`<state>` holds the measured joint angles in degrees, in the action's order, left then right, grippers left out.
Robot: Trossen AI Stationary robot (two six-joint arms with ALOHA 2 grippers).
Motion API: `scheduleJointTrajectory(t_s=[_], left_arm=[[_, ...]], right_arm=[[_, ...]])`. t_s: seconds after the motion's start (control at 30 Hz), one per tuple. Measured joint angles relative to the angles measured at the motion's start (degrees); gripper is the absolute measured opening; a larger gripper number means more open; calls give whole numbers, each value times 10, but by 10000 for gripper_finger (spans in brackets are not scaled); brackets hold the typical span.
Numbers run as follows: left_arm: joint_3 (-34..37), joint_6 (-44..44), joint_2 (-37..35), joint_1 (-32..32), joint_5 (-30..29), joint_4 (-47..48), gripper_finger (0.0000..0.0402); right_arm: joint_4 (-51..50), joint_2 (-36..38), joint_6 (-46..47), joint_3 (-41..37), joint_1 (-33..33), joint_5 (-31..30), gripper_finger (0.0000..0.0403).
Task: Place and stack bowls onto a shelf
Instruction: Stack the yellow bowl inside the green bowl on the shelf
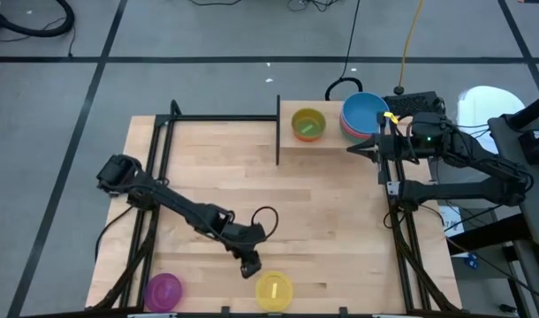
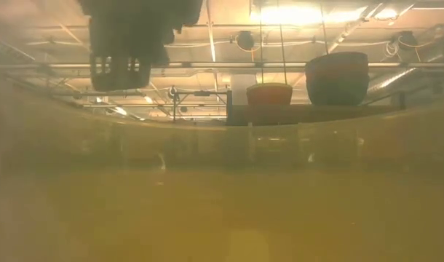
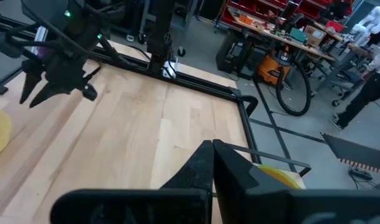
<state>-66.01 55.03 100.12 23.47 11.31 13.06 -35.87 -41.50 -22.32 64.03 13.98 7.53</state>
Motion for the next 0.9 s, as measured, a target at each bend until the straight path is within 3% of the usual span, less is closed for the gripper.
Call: scheduleJointTrajectory(t_s=[0.27, 0.57, 0.9], left_arm=[[22, 33, 6, 40, -67, -42, 74], [21, 65, 78, 56, -64, -138, 74], [21, 28, 87, 55, -86, -152, 74]], right_arm=[[0, 1, -15, 0, 0, 0, 0], [-1, 2, -28, 0, 0, -3, 0], [-2, 2, -40, 0, 0, -3, 0]])
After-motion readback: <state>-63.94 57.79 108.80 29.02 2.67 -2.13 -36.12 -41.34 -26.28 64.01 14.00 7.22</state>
